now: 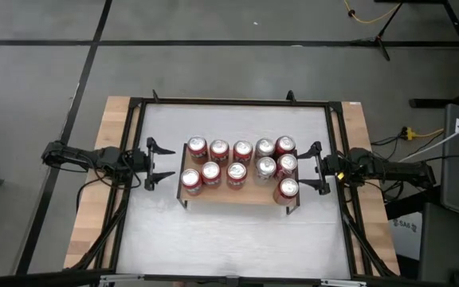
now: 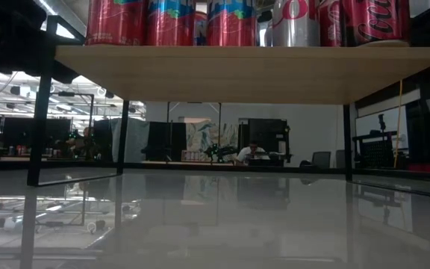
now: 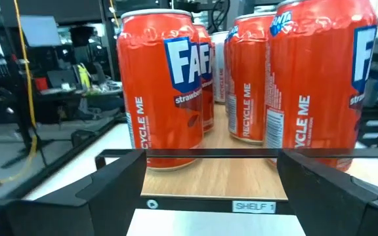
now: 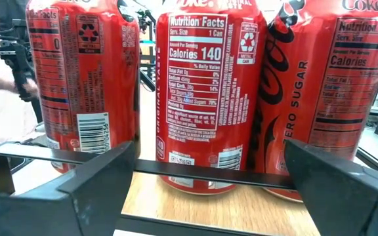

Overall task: Place canned beverage on shelf
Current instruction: Return to Home Position

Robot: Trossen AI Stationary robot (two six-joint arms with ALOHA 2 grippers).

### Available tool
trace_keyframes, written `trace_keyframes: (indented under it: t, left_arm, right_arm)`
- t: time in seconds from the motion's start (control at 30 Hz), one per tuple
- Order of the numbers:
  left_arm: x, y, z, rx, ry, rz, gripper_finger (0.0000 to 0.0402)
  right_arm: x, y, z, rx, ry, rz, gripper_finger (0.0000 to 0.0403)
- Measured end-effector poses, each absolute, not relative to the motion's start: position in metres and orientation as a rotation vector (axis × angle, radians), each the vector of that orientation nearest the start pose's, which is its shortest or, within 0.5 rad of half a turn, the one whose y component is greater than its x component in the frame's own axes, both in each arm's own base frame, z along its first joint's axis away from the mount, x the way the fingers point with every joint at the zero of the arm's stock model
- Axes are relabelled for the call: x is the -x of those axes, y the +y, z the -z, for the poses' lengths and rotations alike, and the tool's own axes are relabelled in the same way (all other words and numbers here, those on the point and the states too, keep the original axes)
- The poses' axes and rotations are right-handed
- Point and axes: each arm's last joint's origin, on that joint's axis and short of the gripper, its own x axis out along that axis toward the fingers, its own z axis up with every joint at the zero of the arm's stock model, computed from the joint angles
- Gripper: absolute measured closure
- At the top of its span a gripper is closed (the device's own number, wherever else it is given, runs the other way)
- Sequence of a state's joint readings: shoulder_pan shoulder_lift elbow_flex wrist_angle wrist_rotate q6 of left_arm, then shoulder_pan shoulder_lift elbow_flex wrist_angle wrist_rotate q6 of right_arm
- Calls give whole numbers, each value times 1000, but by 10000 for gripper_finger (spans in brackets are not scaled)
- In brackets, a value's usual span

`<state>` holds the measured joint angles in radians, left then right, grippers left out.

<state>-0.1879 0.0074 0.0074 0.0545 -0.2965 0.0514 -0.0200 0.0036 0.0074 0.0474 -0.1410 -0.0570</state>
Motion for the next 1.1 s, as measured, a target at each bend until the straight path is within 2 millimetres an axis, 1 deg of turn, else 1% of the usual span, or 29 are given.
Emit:
trace_keyframes:
  t: [0.17,1.1]
  left_arm:
    - [-96,-10,-171,-98,-47,-115,66]
    - [-96,-10,-171,-100,-47,-114,66]
  right_arm:
    - [-97,2,-170,61,-55,-119,20]
    - [-97,2,-171,61,-57,-118,19]
